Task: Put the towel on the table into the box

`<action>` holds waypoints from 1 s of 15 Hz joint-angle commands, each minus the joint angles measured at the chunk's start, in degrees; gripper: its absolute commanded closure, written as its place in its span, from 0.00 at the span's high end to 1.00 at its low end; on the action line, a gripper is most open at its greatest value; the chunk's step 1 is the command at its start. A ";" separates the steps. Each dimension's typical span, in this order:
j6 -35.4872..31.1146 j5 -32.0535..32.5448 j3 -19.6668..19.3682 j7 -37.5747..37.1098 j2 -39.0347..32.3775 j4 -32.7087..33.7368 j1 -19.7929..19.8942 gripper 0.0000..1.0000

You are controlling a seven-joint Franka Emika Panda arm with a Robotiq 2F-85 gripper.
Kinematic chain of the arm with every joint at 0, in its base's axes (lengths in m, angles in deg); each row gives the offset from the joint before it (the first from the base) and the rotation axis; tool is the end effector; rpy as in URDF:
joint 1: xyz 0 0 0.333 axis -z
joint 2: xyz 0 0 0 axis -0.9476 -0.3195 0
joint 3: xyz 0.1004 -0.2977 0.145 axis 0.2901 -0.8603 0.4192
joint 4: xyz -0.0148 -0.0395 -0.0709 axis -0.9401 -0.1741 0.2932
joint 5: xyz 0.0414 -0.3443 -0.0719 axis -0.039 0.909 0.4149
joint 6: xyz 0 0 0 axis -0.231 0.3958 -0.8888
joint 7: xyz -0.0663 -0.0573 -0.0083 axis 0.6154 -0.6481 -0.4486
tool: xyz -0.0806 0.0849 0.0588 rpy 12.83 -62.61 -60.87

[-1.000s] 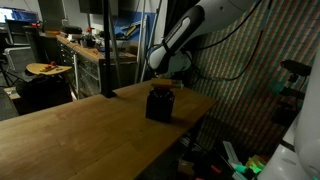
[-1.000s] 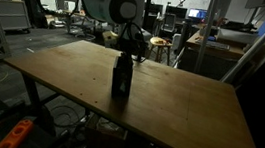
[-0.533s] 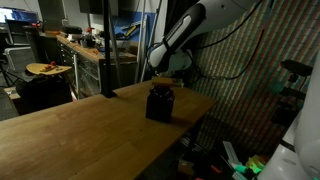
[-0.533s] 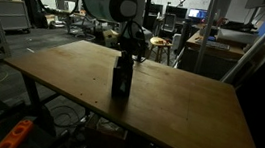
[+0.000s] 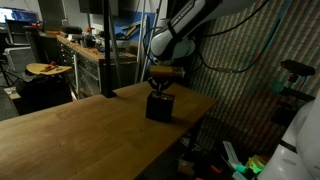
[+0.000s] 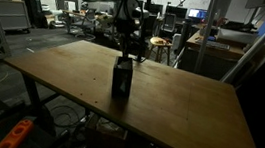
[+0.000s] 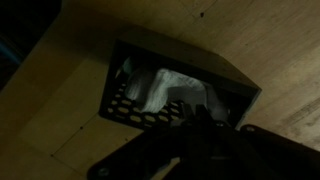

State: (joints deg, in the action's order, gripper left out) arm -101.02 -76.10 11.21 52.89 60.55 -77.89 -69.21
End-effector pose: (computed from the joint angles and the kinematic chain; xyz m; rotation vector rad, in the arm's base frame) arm 0.5031 -0.0891 0.3652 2.8626 -1.0686 0.1314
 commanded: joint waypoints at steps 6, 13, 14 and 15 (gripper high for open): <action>1.06 3.37 2.86 -3.53 11.63 -2.87 0.84 0.04; 0.84 1.72 4.55 -2.40 12.88 -2.95 1.64 0.19; 0.73 1.70 4.62 -2.40 13.19 -3.18 1.67 0.27; 0.60 1.69 4.64 -2.40 13.31 -3.33 1.69 0.31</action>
State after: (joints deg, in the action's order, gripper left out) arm -100.48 -74.03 14.42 50.17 73.88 -81.29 -69.01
